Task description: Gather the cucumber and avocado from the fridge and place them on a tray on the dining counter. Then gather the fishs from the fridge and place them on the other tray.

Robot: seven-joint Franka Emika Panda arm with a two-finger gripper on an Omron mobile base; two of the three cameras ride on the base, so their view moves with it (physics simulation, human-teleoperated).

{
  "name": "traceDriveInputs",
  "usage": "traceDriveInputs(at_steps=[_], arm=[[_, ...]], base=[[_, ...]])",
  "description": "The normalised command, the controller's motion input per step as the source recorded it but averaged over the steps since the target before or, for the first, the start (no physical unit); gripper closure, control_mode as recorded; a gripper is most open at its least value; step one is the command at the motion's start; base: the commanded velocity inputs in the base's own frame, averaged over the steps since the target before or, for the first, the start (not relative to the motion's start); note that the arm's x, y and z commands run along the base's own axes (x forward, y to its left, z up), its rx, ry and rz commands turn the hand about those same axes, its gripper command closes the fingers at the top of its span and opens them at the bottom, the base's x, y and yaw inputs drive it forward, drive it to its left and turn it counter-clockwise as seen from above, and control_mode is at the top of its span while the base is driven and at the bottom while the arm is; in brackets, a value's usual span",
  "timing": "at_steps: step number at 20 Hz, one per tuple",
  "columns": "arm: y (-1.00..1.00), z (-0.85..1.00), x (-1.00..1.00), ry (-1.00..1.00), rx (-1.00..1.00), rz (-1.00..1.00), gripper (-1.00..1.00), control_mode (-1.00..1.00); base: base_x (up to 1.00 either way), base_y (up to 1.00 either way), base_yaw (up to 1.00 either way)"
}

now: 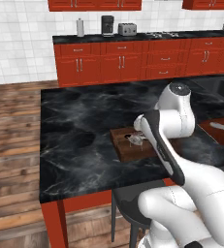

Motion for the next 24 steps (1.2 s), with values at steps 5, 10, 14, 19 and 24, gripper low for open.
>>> traceDriveInputs(at_steps=[5,10,14,19,24], arm=[[-0.05,0.64,-1.00,0.31,0.00,0.00,-1.00,-1.00],[-0.04,0.26,-1.00,0.15,-0.01,0.00,-1.00,-1.00],[-0.01,0.06,-1.00,0.11,-0.06,0.00,-1.00,-1.00],[0.00,0.07,-0.85,0.16,-0.06,0.00,-1.00,-1.00],[0.00,0.18,-0.28,0.19,-0.01,0.00,-1.00,-1.00]], base=[[0.00,0.00,0.00],[0.00,0.00,0.00],[0.00,0.00,0.00],[0.00,0.00,0.00],[0.00,0.00,0.00]])
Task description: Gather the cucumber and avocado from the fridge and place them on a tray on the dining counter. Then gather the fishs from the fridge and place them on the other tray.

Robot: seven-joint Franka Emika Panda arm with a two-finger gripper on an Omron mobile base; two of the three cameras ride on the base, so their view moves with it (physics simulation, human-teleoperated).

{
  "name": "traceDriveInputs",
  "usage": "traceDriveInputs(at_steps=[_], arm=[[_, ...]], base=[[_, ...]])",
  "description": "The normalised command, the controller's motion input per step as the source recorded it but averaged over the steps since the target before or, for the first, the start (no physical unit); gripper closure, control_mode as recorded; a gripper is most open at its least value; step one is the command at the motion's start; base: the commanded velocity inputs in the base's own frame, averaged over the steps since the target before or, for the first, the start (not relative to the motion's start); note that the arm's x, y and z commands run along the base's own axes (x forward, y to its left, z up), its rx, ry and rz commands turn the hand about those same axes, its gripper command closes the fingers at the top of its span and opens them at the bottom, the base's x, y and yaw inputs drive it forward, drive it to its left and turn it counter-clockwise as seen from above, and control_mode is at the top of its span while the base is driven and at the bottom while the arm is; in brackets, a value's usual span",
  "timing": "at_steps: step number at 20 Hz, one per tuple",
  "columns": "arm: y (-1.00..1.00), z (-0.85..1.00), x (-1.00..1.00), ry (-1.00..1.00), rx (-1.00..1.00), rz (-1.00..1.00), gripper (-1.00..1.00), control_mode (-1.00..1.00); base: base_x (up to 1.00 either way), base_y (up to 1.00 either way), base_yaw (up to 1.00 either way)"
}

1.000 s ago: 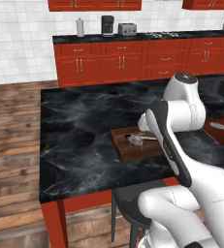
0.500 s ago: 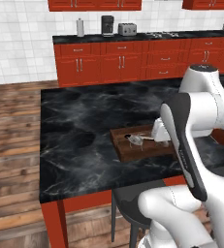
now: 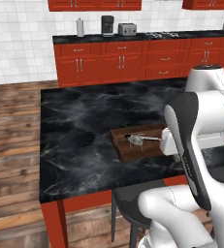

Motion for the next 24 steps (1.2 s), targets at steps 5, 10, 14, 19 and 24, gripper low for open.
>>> traceDriveInputs(at_steps=[5,10,14,19,24], arm=[[0.00,0.05,-0.19,0.10,0.00,0.00,-1.00,-1.00],[-0.01,0.00,-0.46,0.00,0.00,0.00,-1.00,-1.00],[-0.14,0.04,-0.42,0.00,0.02,0.00,-1.00,-1.00],[-0.13,0.01,-0.16,0.00,0.02,0.00,-1.00,-1.00],[0.00,0.00,-0.33,0.00,0.00,0.00,-1.00,-1.00]], base=[[0.00,0.00,0.00],[0.00,0.00,0.00],[0.00,0.00,0.00],[0.00,0.00,0.00],[0.00,0.00,0.00]])
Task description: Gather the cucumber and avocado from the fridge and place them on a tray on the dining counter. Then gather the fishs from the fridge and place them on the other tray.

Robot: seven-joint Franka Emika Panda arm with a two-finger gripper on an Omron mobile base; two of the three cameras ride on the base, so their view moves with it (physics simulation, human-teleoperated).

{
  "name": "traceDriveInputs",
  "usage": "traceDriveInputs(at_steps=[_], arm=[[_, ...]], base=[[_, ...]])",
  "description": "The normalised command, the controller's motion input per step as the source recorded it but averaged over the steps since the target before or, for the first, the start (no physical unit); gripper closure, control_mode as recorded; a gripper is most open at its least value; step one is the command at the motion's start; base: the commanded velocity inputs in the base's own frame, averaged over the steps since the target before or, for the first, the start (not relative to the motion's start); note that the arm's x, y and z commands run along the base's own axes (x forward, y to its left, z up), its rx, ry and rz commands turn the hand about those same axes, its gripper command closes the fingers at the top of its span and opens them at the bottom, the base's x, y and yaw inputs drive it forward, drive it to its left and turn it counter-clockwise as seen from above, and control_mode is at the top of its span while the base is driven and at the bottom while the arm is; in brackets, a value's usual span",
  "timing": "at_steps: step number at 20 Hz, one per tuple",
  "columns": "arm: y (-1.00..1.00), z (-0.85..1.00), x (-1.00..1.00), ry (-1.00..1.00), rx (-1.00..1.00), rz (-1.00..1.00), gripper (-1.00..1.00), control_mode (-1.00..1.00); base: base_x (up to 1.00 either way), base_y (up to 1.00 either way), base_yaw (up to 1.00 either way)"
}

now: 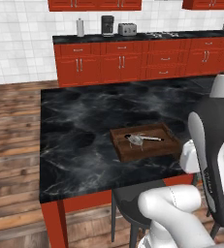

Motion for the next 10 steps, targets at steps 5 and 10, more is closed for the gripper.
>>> traceDriveInputs(at_steps=[5,10], arm=[[0.00,0.00,-0.22,0.00,0.00,0.00,-1.00,-1.00],[0.00,0.00,0.00,0.00,0.00,0.00,-1.00,1.00]], base=[[0.00,0.00,0.00],[-0.68,0.00,-0.01]])
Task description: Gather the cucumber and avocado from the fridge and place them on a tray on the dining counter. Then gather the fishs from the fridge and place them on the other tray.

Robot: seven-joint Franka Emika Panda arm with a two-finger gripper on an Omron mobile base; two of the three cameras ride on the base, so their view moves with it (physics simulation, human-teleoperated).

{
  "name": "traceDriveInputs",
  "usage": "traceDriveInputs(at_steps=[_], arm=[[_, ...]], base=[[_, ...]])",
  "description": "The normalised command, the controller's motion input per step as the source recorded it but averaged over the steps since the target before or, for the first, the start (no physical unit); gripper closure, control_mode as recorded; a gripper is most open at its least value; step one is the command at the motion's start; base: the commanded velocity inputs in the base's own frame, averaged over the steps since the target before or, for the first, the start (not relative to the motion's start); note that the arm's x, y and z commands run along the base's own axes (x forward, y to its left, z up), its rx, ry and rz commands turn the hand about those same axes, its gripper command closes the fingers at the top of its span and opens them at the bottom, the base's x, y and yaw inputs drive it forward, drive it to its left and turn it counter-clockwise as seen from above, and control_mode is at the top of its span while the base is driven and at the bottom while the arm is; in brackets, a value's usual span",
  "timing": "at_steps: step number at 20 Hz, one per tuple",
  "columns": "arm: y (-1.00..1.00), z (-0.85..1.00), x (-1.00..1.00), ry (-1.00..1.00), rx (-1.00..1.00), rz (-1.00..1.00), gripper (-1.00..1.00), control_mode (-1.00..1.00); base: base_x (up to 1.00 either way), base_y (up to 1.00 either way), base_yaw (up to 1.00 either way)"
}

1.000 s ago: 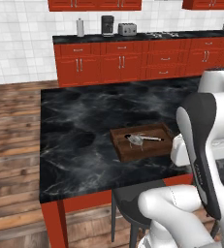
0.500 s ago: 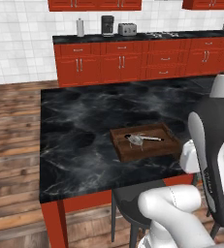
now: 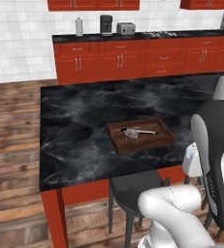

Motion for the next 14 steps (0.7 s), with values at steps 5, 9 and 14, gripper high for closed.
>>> traceDriveInputs(at_steps=[5,9,14], arm=[[0.00,0.00,0.00,0.00,0.00,0.00,-1.00,1.00],[0.00,0.00,0.00,0.00,0.00,0.00,-1.00,1.00],[0.00,0.00,0.00,0.00,0.00,0.00,-1.00,1.00]], base=[[-1.00,0.00,0.37],[-0.70,0.14,0.75],[-0.34,0.10,0.97]])
